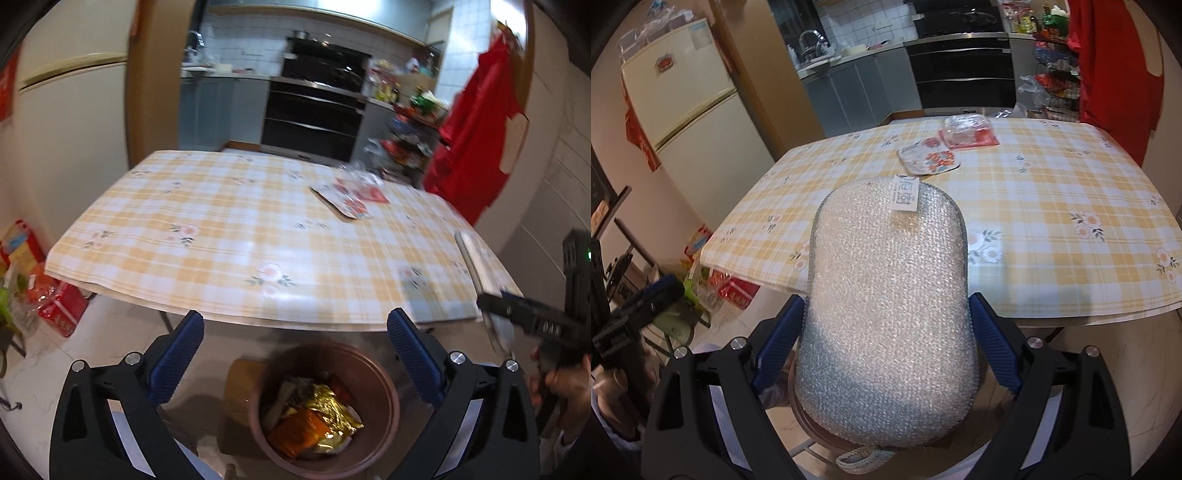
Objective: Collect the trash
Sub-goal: 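Open the right tool to drop the white sponge into the bin, then move both open tools back over the table toward the plastic packaging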
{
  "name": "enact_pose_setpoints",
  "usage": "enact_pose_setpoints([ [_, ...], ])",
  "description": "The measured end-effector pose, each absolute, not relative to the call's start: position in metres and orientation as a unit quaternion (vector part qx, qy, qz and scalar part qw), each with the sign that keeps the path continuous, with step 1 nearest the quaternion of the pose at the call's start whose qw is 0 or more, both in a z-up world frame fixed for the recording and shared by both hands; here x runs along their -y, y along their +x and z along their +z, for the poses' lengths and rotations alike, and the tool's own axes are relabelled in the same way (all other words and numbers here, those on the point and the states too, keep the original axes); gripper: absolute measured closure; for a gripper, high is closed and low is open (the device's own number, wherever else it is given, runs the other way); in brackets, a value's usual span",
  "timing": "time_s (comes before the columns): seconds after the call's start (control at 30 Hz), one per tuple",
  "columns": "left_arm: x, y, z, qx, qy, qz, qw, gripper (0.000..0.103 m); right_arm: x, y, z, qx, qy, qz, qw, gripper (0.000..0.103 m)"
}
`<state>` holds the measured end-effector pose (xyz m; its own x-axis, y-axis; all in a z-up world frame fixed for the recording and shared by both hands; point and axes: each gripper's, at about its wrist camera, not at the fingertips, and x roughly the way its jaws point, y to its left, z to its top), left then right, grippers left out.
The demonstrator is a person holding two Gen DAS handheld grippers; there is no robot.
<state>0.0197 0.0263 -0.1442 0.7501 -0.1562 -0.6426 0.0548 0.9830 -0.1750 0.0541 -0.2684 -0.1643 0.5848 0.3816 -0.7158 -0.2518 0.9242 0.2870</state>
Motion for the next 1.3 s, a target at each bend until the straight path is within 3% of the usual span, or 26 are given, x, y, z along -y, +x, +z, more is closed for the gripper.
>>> enact_pose_setpoints([
  [0.7,-0.073,0.016,-0.168,-0.363,-0.125,-0.001,0.923,0.006,0.21,0.055,-0.189,-0.463,0.049,0.242,0.851,0.009],
  [1.3,-0.065,0.021,-0.169,-0.37,-0.107,-0.002,0.923,0.006,0.245,0.065,-0.189,-0.453,0.053,0.182,0.871,0.007],
])
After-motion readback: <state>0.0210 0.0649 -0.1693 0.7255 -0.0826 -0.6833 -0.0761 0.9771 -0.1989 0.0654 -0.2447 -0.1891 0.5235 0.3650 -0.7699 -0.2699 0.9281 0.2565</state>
